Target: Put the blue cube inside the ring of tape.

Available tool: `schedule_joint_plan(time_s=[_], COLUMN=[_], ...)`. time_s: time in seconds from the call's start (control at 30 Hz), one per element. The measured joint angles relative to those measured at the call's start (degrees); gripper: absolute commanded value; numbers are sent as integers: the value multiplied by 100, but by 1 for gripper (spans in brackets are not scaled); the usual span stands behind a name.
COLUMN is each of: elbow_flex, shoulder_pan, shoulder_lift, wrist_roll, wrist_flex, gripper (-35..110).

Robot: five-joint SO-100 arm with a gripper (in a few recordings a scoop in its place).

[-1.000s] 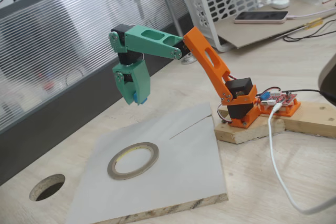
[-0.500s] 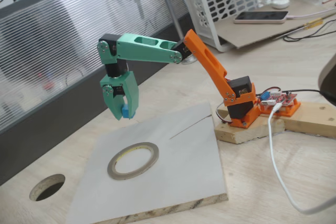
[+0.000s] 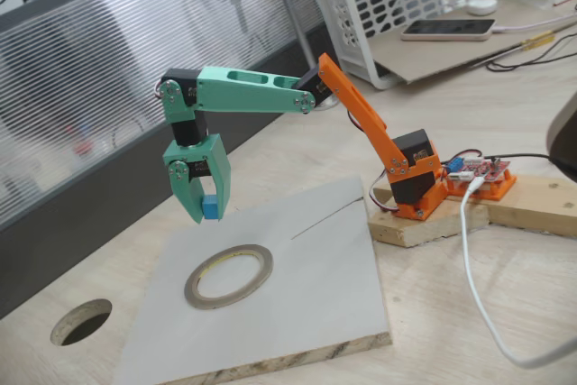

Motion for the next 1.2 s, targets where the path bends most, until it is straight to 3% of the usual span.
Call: schedule_joint_plan(time_s=[0.47, 0.73, 1.2], elbow_flex=[1793, 1872, 1872], shoulder_pan=[-18, -299, -694], shoulder_lift=[0, 0, 0], wrist_roll=[0, 0, 0], wrist_flex=[-272, -1485, -1635], gripper=[12, 12, 12])
